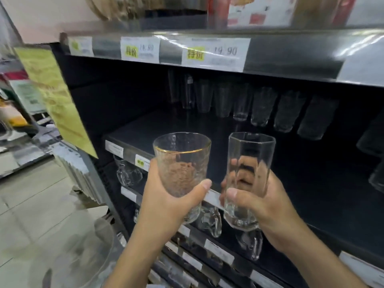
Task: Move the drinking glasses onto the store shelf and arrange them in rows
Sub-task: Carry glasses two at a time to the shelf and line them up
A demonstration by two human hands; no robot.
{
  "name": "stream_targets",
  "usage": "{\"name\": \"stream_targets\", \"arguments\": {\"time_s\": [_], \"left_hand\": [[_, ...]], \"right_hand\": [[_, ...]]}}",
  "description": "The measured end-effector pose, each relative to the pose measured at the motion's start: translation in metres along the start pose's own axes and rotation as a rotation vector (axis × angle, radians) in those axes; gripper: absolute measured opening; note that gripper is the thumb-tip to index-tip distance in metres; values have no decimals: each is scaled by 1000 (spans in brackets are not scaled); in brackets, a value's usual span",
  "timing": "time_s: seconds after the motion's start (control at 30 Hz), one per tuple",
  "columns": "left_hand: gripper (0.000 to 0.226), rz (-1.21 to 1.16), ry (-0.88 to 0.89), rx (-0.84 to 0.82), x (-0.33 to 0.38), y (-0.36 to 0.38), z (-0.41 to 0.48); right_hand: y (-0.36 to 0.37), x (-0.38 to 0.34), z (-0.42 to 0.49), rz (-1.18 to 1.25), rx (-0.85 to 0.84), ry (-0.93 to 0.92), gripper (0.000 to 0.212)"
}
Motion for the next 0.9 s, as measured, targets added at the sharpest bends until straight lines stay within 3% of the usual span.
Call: {"name": "stream_targets", "arguments": {"time_s": [0.4,0.63,0.9], "left_hand": [[59,-10,11,-172,-52,-21,120],[81,-55,-52,-266,-75,-23,155],[63,-56,-22,-557,-98,-4,202]], "right_hand": [[11,23,94,-33,254,19,54],[15,29,109,-57,387,65,56],[15,41,135,-179,569,130,51]]}}
Point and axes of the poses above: each hand's wrist, its own z-axis towards the middle knuckle, its own y-axis out of the palm, x = y × z, the point moved 8 cm from there along z, towards the middle knuckle, and after that the axes turned 3 degrees about y, right-handed, at the moved point
